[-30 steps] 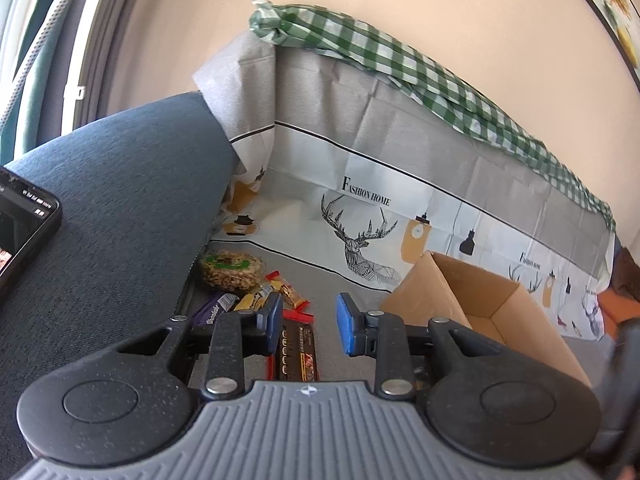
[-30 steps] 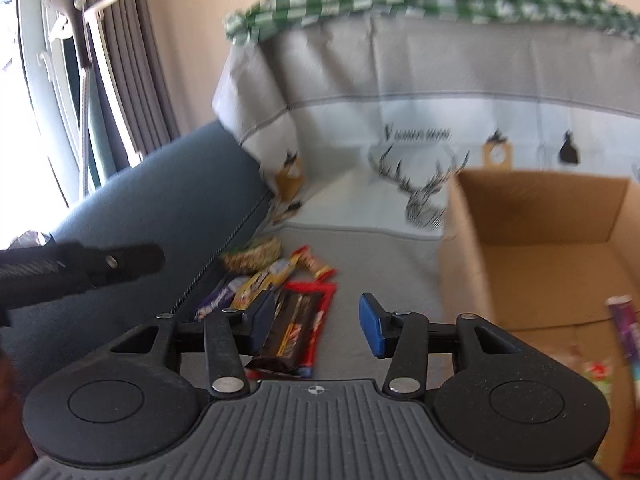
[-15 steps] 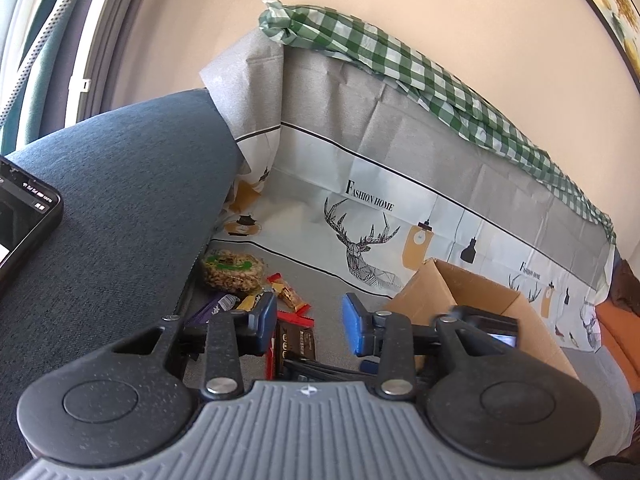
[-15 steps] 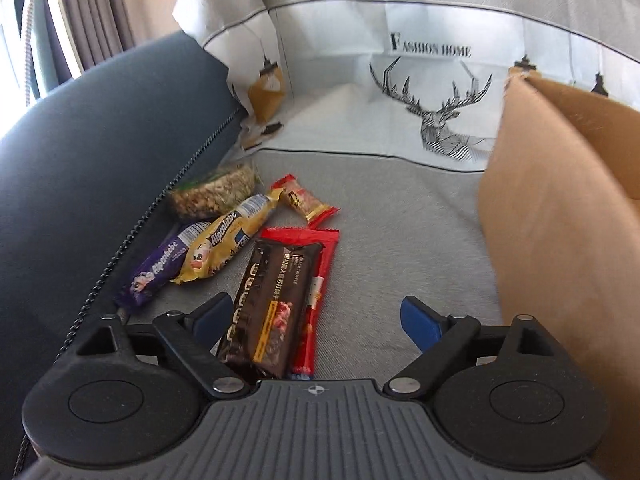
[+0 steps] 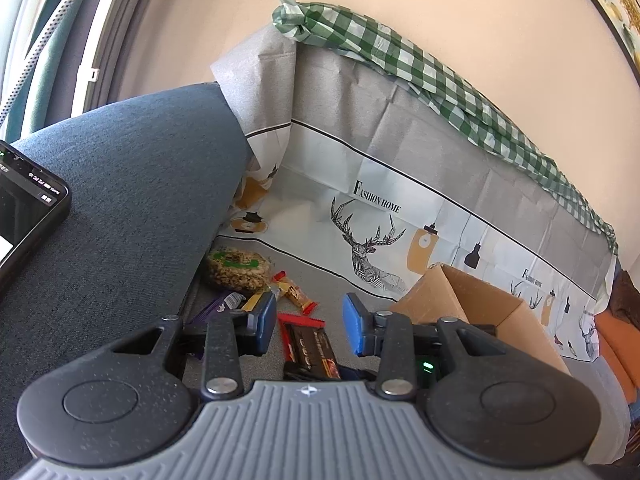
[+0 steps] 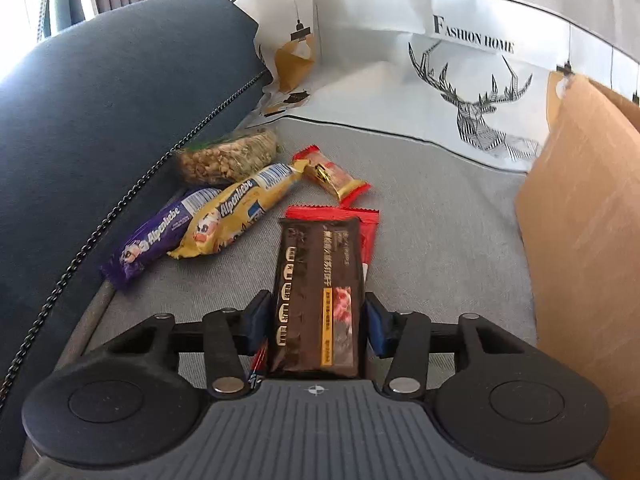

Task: Organize snacks
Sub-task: 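Grasp the dark chocolate bar with the right gripper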

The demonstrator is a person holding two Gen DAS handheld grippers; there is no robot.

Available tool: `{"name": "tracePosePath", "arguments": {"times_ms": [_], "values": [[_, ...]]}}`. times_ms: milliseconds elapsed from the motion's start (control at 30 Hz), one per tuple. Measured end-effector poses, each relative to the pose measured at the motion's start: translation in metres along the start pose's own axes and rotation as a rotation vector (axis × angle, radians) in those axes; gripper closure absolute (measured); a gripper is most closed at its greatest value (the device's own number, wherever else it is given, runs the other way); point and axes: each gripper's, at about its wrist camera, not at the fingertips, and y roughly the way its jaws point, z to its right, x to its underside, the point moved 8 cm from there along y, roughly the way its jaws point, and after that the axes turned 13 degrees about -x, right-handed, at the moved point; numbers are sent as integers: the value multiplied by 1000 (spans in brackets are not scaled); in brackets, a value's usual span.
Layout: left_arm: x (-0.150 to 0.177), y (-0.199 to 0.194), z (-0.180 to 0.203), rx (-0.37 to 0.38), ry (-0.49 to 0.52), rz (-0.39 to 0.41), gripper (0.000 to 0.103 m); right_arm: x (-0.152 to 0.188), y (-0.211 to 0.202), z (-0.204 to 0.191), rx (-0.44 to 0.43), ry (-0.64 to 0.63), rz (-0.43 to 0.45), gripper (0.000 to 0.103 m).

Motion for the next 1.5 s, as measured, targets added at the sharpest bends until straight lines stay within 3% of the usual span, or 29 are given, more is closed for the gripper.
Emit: {"name": "tracePosePath", "arguments": {"times_ms": [267, 600, 733, 900, 1067, 1200, 1300, 1333, 1433, 1500], "values": [[1, 4, -3, -16, -5, -21, 62, 37, -39, -4, -44, -31, -51, 55], [10, 18, -3, -71, 19, -109, 61, 90, -94, -29, -136, -87, -129, 54], [14, 22, 0, -88, 43, -132, 59, 100, -106, -31, -145, -88, -127, 51], [16, 25, 4, -99, 78, -150, 56, 99, -114, -26, -157, -41, -87, 54], [37, 43, 19, -39, 167, -305, 55, 101, -125, -24, -146, -22, -66, 72], [55, 55, 23, -20, 193, -425, 55, 108, -137, -25, -120, -39, -61, 80], [62, 58, 25, -28, 213, -470, 55, 113, -147, -24, -103, -30, -54, 80], [62, 57, 26, -34, 214, -468, 55, 115, -149, -24, -103, -25, -52, 78], [60, 47, 30, -39, 203, -443, 55, 118, -151, -25, -97, -45, -29, 35], [60, 39, 37, -32, 225, -421, 55, 117, -149, -29, -97, -82, -9, 31]]}}
